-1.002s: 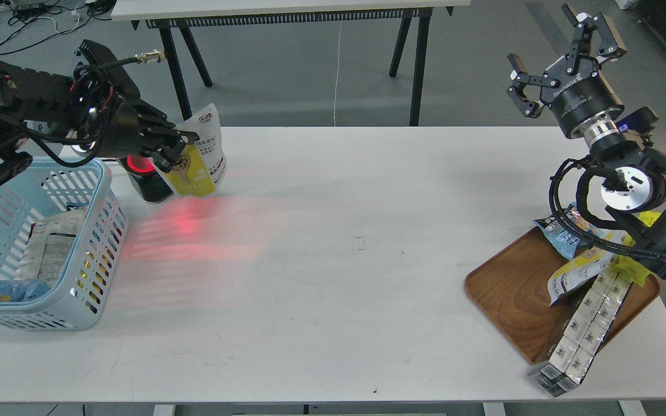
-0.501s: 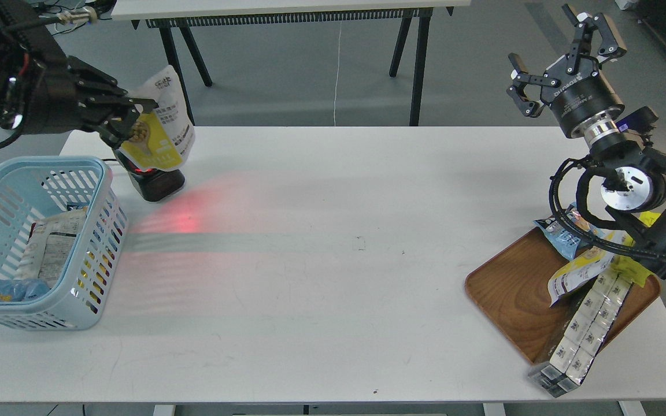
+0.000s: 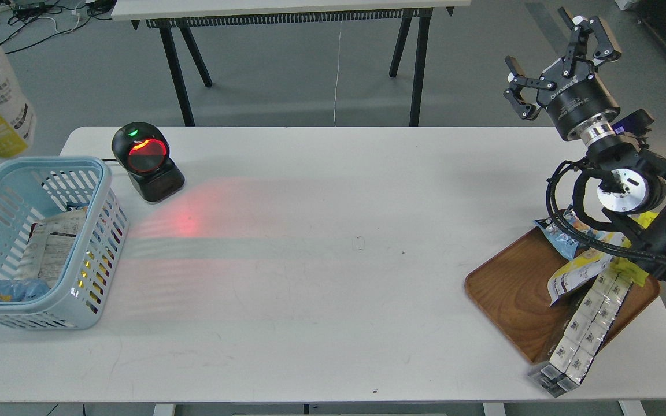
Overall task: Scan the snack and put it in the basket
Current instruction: 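Move the packet over the blue basket and drop it in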
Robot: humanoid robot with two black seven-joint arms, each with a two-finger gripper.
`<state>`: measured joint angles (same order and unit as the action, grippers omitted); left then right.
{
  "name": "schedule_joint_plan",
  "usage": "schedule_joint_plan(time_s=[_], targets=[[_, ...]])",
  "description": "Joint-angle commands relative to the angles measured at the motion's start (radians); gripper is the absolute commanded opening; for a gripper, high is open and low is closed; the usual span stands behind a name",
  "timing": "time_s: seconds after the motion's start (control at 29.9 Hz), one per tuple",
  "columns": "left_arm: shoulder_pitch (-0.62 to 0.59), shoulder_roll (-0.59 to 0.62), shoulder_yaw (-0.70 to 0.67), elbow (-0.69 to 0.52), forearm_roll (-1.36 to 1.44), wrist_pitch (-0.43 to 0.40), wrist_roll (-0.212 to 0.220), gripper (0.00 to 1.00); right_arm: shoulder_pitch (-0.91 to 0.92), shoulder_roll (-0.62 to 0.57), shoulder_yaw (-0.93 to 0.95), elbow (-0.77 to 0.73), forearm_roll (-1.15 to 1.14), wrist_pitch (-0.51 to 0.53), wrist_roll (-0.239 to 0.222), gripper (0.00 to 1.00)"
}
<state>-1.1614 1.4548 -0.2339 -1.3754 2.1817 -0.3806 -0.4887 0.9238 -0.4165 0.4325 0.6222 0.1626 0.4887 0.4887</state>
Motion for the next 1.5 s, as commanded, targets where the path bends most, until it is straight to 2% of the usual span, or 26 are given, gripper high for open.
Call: schedule_joint_plan(time_s=[0.0,0.17,0.53,0.93,1.07,1.14,1.2,1.27,1.37,1.47], targets=[[0.003,0.004,0.074,-0.001,0.0,0.026,0.0,0.0,0.001,0.002,0.0,0.001,0.0,0.0,0.0,0.99],[0.005,-0.005,0.123,-0.007,0.0,0.068,0.0,0.01,0.004,-0.004,0.0,0.001,0.0,0.0,0.0,0.99],[0.037,-0.093,0.128,-0.008,0.0,0.06,0.0,0.01,0.004,-0.002,0.0,0.005,0.0,0.0,0.0,0.99],[0.042,-0.139,0.127,-0.002,0.0,0.06,0.0,0.1,0.004,-0.011,0.0,0.007,0.0,0.0,0.0,0.99],[0.04,-0.129,0.116,-0.001,0.0,0.062,0.0,0.24,0.003,-0.011,0.0,0.007,0.0,0.0,0.0,0.99],[0.032,-0.125,0.107,0.002,-0.063,0.058,0.0,0.35,0.003,-0.013,0.0,0.008,0.0,0.0,0.0,0.99],[0.026,-0.125,0.072,0.024,-0.198,0.052,0.0,0.52,0.003,-0.013,-0.001,0.008,0.0,0.0,0.0,0.99],[0.026,-0.137,0.019,0.057,-0.339,0.042,0.0,0.83,0.003,-0.013,-0.001,0.008,0.0,0.0,0.0,0.99],[0.031,-0.146,-0.054,0.097,-0.572,0.02,0.0,0.88,0.006,-0.015,-0.001,0.007,0.0,0.0,0.0,0.99],[0.023,-0.212,-0.097,0.159,-0.808,0.0,0.0,0.9,0.009,-0.015,0.003,0.004,0.0,0.0,0.0,0.99]])
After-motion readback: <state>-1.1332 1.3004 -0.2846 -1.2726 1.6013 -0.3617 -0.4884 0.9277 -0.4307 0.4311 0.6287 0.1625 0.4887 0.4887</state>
